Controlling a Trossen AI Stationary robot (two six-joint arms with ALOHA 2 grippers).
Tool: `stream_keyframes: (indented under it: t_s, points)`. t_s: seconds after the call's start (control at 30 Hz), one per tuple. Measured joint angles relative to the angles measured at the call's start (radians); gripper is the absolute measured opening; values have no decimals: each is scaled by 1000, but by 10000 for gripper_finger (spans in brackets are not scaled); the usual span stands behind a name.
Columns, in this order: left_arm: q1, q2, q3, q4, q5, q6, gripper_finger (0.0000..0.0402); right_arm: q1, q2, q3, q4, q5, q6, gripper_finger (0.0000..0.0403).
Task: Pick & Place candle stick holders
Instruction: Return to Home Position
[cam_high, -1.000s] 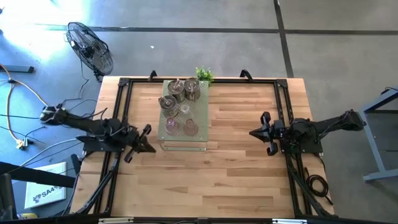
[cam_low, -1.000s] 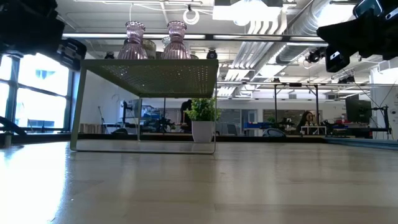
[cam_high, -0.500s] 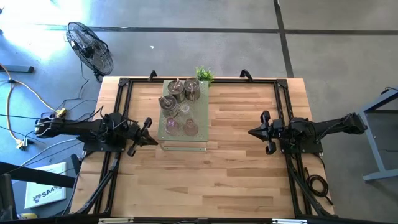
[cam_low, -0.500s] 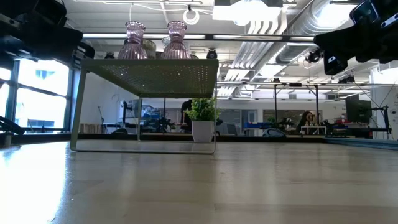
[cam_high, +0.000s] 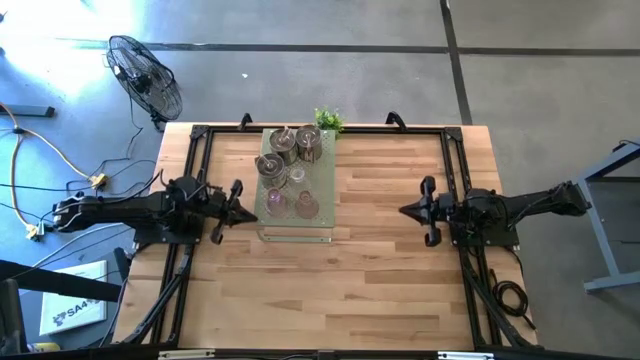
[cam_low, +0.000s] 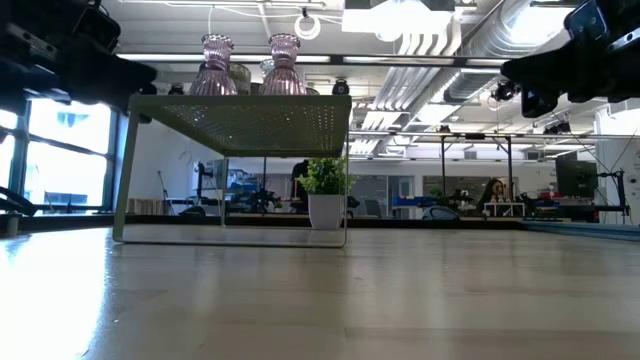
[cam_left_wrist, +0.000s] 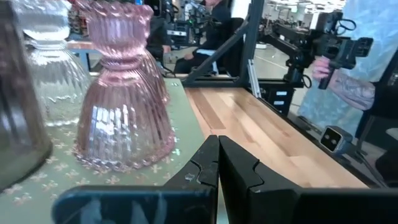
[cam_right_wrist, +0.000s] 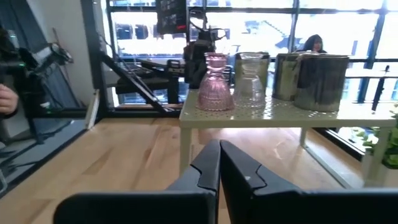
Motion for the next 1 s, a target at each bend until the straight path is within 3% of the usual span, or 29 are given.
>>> stream_keyframes:
  t_s: [0.3,0.67,1.0]
  points:
    - [0,1,0,-20,-19,0,0,0,0,0,0,39,-2,5]
    - [0,1,0,-54,-119,-1,0,0,0,0,0,39,-2,8]
    - [0,0,2,-78,-126,-3,0,0,0,0,0,39,-2,5]
